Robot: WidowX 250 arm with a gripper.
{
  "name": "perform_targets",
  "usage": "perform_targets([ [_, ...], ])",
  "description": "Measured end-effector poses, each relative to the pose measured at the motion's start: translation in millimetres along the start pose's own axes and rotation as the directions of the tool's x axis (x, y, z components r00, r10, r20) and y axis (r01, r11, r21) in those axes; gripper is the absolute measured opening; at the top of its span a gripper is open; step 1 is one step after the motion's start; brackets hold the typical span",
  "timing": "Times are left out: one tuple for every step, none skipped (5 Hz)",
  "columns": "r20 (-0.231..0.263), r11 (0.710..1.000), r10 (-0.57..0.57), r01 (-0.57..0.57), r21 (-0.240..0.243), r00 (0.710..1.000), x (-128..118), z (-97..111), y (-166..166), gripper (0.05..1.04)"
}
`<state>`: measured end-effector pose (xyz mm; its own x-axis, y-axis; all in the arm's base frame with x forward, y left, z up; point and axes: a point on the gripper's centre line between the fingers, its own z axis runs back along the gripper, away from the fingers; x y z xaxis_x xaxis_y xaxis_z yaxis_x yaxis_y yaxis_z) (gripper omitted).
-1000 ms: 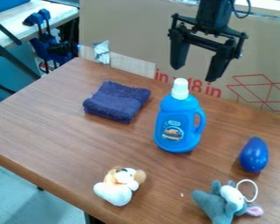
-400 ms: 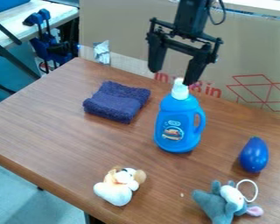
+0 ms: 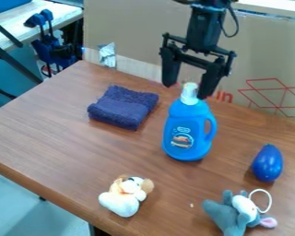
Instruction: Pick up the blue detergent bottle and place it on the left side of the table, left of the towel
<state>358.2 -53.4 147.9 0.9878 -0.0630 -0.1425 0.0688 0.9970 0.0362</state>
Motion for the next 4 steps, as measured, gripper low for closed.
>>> perform_targets([
  [-0.023, 1.000, 0.006, -0.007, -0.011, 1.000, 4.8, -12.6, -7.7, 0.952],
  [-0.036, 1.000, 0.002, -0.002, 0.001, 0.999, 9.5, -15.1, -9.6, 0.787],
  [-0.027, 1.000, 0.015, -0.015, 0.003, 1.000, 11.0, -14.4, -8.7, 0.574],
  [-0.017, 1.000, 0.013, -0.013, 0.001, 1.000, 12.2, -13.3, -6.5, 0.512],
])
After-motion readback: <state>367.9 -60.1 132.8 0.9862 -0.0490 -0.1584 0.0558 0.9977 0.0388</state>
